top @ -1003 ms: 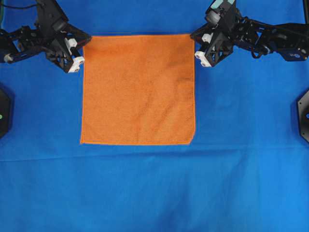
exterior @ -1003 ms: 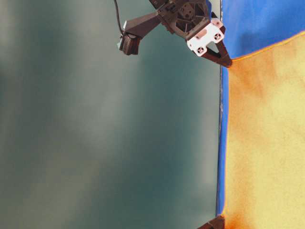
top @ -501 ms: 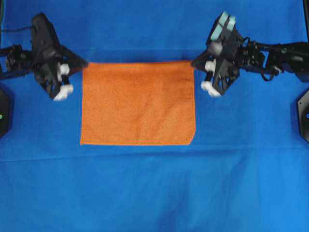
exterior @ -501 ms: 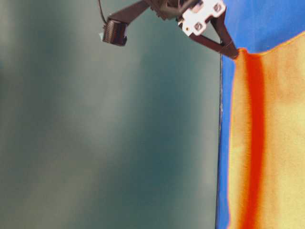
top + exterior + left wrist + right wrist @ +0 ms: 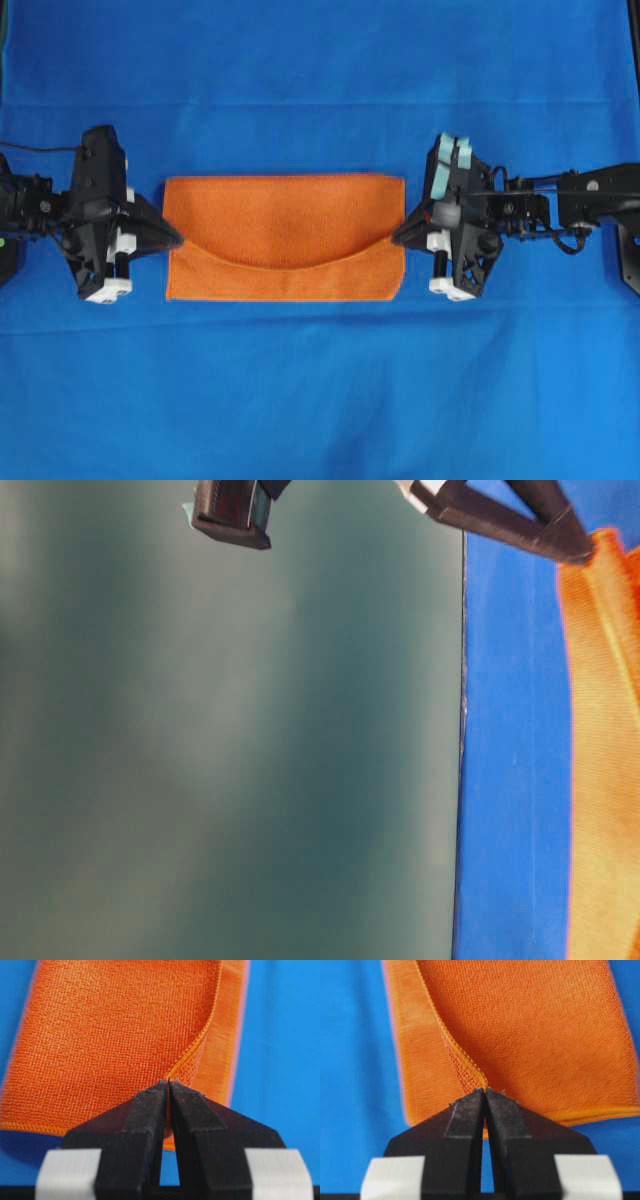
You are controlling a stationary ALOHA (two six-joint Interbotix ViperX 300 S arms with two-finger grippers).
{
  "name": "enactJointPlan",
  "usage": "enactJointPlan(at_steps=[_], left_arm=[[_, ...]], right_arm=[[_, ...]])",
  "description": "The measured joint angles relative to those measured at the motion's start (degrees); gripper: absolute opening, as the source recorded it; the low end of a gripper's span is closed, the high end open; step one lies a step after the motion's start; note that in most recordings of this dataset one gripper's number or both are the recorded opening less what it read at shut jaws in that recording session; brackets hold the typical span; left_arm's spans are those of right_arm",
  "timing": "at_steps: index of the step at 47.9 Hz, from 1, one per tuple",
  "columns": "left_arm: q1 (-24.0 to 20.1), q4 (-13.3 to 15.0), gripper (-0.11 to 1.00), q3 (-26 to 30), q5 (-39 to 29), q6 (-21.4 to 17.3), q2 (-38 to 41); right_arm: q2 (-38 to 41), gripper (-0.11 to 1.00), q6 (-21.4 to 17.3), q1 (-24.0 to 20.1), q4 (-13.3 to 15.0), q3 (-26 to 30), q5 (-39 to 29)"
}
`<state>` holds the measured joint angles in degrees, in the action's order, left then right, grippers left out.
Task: Fold the orange towel.
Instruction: 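Pull both held corners toward the near edge, folding towel in half, then release corners and grasp the folded towel's two top corners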
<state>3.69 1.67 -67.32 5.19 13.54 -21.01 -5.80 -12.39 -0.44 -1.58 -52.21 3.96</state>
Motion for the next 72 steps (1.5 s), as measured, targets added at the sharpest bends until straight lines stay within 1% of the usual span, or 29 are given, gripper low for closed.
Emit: enactJointPlan(at_steps=[5,8,15,23,33,36,39,41,47,50,52,56,60,66,72], left_arm=[[2.46,0.00,0.01,0.00,0.00,1.85,0.53],[3.87,0.00,0.01,0.00,0.00,2.29,0.70],[6.06,0.00,0.01,0.00,0.00,3.60,1.05],[6.24,0.00,0.01,0.35,0.44,3.69,2.55],[5.80,0.00,0.02,1.41,1.85,3.78,6.42],[5.71,0.00,0.08,1.93,2.02,3.78,7.82],[5.62,0.00,0.19,2.20,2.02,3.69,8.35],[5.62,0.00,0.29,2.37,2.02,3.69,8.35],[5.62,0.00,0.62,2.46,1.85,3.60,8.26],[5.62,0.00,0.73,2.55,1.05,3.25,7.73],[5.62,0.00,0.76,2.64,0.35,2.99,7.12],[5.10,0.00,0.74,3.25,-1.67,2.37,4.75],[3.87,0.00,0.73,3.52,-3.16,1.32,2.11],[0.18,0.00,0.73,3.25,-3.87,-1.32,-1.05],[-3.69,0.00,0.73,2.64,-4.22,-2.90,-1.76]], right_arm=[[0.00,0.01,-1.76,-1.05,0.00,0.00,-0.09],[0.00,0.01,-2.72,-1.76,0.00,0.00,-0.09],[-0.09,0.01,-3.08,-3.16,0.00,0.00,-0.26],[0.26,0.01,-3.16,-3.60,-0.09,0.00,-0.26],[1.76,0.01,-3.25,-3.60,-0.09,0.62,-0.26],[2.20,0.02,-3.34,-3.60,-0.18,0.88,-0.26],[2.37,0.03,-3.87,-3.60,-0.44,1.14,-0.26],[2.46,0.14,-4.22,-3.60,-0.53,1.32,-0.26],[2.46,0.52,-4.57,-3.60,-0.62,1.49,-0.26],[2.46,0.66,-4.31,-3.60,-0.62,1.49,-0.35],[2.37,0.66,-4.04,-3.60,-0.53,1.49,-0.35],[1.49,0.61,-3.69,-3.43,-0.18,1.49,-0.35],[-0.26,0.61,-3.52,-2.29,0.97,1.49,-0.44],[-2.02,0.61,-3.52,1.14,2.20,1.49,-0.88],[-2.02,0.61,-3.52,4.92,2.72,1.49,-2.46]])
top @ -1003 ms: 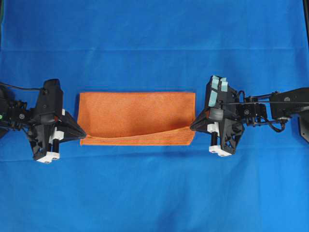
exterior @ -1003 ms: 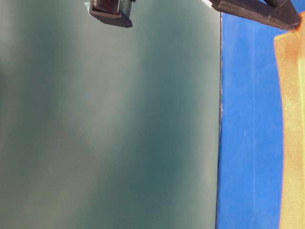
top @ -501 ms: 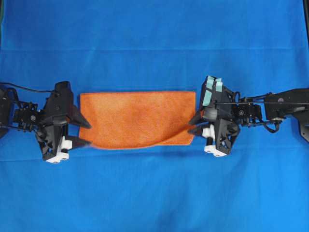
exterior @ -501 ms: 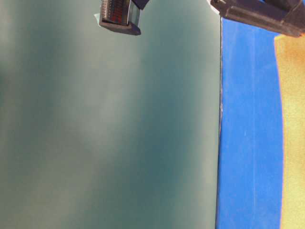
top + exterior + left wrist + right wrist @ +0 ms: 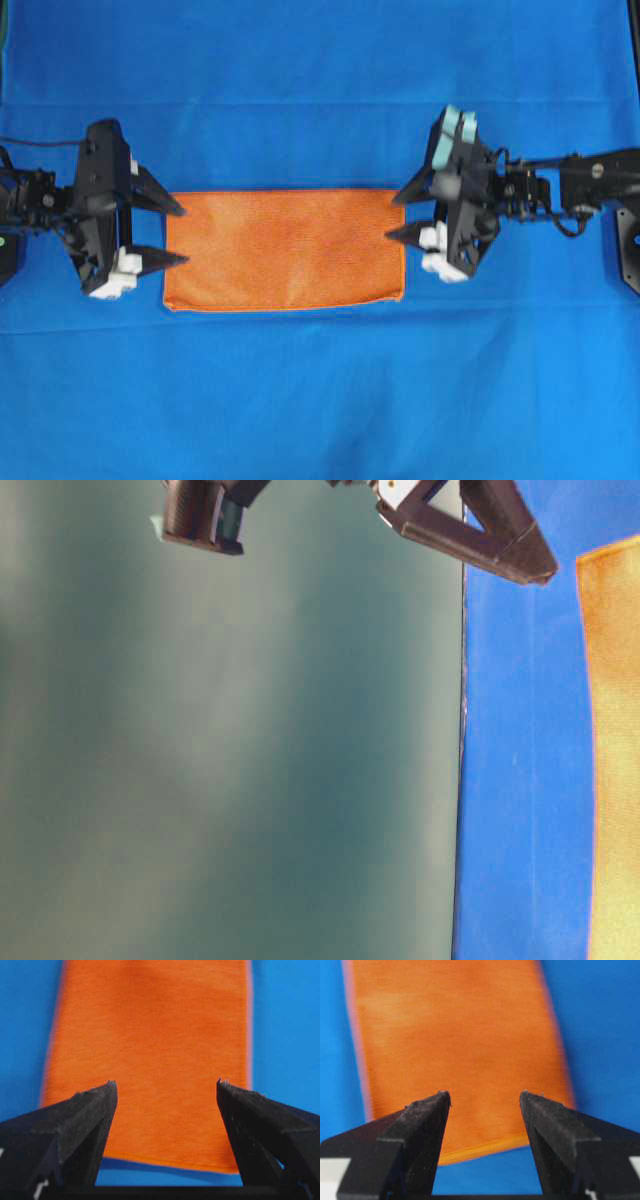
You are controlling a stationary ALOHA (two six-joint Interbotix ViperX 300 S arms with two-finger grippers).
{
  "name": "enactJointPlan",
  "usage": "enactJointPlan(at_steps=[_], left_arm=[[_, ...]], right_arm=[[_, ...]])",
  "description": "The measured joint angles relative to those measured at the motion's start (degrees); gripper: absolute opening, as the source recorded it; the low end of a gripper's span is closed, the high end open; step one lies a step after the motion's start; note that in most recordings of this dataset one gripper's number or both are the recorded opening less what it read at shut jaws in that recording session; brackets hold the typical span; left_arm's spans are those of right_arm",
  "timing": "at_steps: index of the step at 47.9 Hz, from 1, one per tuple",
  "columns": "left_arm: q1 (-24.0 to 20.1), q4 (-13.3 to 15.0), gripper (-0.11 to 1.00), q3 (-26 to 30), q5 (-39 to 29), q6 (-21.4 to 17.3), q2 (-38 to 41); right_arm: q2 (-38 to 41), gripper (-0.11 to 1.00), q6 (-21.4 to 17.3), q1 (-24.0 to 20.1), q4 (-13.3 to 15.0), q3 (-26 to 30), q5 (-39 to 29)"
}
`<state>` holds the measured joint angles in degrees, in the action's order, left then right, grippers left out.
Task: Fold the orange towel.
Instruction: 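Release corners and grasp the folded towel's two top corners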
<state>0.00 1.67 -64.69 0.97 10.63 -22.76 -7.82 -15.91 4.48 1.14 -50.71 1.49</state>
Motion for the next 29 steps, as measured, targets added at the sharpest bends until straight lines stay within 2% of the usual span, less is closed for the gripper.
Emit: enactJointPlan(at_steps=[14,29], left_arm=[[-2.46,0.00,0.73,0.00,0.00,-0.88,2.20],[-8.70,0.00,0.73,0.00,3.69,-1.76,11.60]], right_arm=[[2.90,0.61,0.00,2.29,1.41,0.97,-1.32],[9.84,0.61,0.00,5.36,1.76,2.02,-0.44]])
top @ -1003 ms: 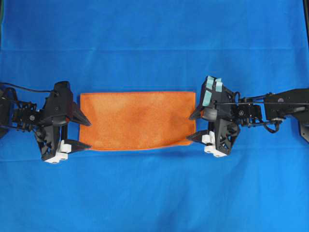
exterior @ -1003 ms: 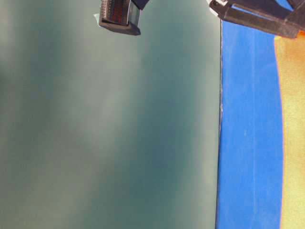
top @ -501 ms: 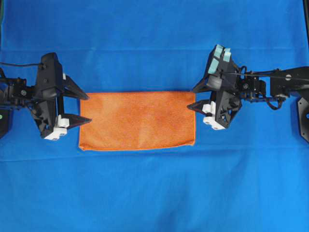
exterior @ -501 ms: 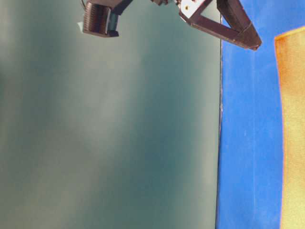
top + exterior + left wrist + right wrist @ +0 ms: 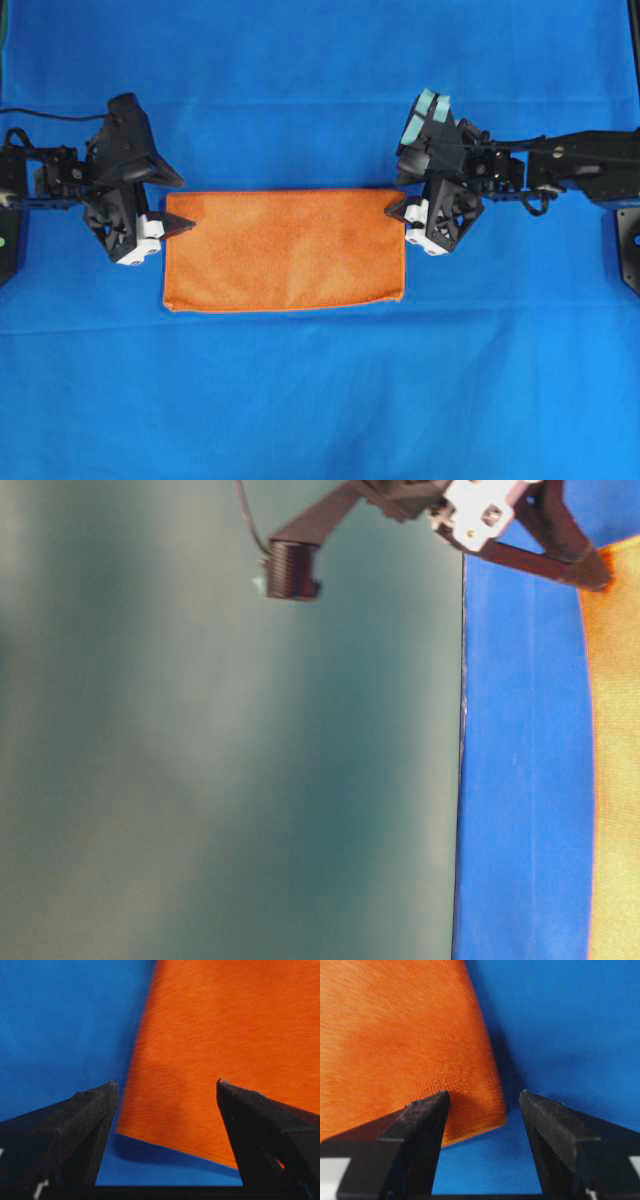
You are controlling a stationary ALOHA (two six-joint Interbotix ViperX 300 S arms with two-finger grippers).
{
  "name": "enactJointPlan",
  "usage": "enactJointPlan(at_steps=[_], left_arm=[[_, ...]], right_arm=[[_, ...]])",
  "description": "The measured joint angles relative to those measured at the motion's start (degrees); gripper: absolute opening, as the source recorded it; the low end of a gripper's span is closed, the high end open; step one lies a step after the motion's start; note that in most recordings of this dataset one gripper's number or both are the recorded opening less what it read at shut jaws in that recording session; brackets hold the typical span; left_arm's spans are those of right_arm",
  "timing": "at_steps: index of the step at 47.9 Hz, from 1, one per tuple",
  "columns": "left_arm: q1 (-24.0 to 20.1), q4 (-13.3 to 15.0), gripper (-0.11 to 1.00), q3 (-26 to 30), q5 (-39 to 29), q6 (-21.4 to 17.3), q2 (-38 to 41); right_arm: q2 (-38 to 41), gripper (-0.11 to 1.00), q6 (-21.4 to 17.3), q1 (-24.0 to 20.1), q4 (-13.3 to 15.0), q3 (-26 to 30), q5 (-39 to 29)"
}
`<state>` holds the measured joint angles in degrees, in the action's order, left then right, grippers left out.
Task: Fold the orange towel.
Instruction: 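Release corners and grasp the folded towel's two top corners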
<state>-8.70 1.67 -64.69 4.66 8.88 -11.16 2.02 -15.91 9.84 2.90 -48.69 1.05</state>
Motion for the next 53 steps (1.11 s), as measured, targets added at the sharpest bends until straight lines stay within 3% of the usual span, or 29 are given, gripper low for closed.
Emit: enactJointPlan(at_steps=[19,23,30,36,53], left_arm=[[-3.34,0.00,0.71,0.00,0.53,-2.55,2.72],[-3.78,0.00,0.61,0.00,0.53,-2.55,2.72],[-4.04,0.00,0.23,0.00,0.26,-2.55,3.08],[-4.04,0.00,0.01,0.00,-0.70,-3.25,3.08],[-4.04,0.09,0.01,0.79,-4.92,-4.13,1.23]], right_arm=[[2.37,0.57,0.09,0.35,0.00,0.18,1.32],[2.37,0.44,0.18,0.35,0.35,0.18,1.85],[2.37,0.03,0.18,0.35,1.14,0.18,2.90],[2.29,0.02,0.18,0.35,1.23,0.18,3.08],[1.58,0.02,-0.35,0.35,1.32,0.18,2.46]])
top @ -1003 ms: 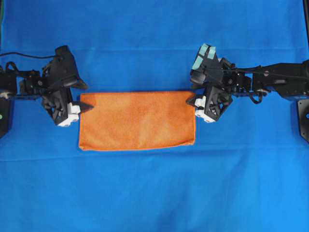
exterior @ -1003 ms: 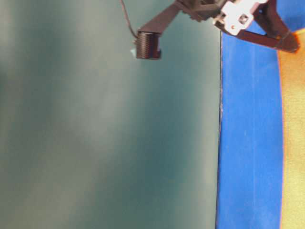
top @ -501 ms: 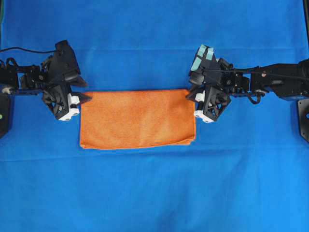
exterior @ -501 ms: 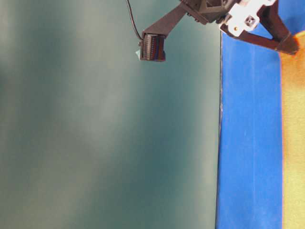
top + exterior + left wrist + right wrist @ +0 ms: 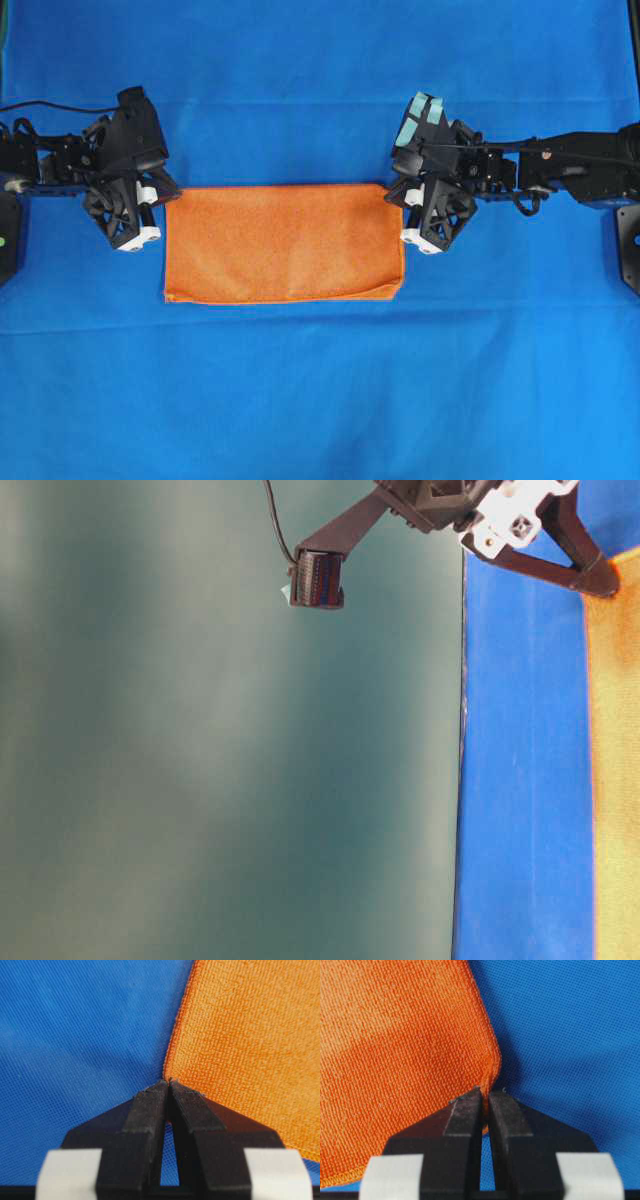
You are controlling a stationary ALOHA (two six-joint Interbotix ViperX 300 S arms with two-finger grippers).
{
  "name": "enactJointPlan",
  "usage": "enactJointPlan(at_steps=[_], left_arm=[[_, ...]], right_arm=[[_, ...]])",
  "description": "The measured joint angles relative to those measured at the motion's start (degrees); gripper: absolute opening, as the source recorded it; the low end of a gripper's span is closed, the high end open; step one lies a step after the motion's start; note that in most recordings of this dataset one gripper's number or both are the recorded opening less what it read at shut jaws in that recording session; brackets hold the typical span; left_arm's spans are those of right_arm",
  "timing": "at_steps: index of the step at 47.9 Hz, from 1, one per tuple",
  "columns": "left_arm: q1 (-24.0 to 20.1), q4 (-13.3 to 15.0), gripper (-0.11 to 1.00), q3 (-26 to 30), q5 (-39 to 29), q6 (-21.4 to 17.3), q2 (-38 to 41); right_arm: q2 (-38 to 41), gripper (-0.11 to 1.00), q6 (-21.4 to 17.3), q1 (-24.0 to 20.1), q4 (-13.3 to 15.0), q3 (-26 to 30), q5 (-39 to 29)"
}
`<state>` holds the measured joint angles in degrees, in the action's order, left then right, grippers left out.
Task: Fold the orange towel.
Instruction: 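Release corners and grasp the folded towel's two top corners, then lift the towel and swing left gripper toward the right gripper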
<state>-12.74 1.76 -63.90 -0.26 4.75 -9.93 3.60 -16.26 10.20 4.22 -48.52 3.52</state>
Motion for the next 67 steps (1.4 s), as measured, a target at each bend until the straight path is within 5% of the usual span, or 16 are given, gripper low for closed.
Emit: enactJointPlan(at_steps=[15,30,46,67], left_arm=[[0.18,-0.09,0.01,4.57,-14.41,0.35,-12.92],[3.25,-0.09,0.01,4.92,-16.08,0.79,-23.99],[6.59,-0.09,0.01,4.92,-11.87,1.05,-23.12],[15.47,-0.09,0.01,12.30,1.49,-0.53,-10.81]], right_arm=[[-11.78,0.02,0.26,-1.23,0.00,0.09,-6.68],[-20.39,0.02,0.35,-3.25,0.44,0.00,-8.61],[-18.72,0.02,0.26,-0.79,2.72,1.05,-8.79],[-11.87,0.02,0.35,13.10,11.95,9.32,-8.70]])
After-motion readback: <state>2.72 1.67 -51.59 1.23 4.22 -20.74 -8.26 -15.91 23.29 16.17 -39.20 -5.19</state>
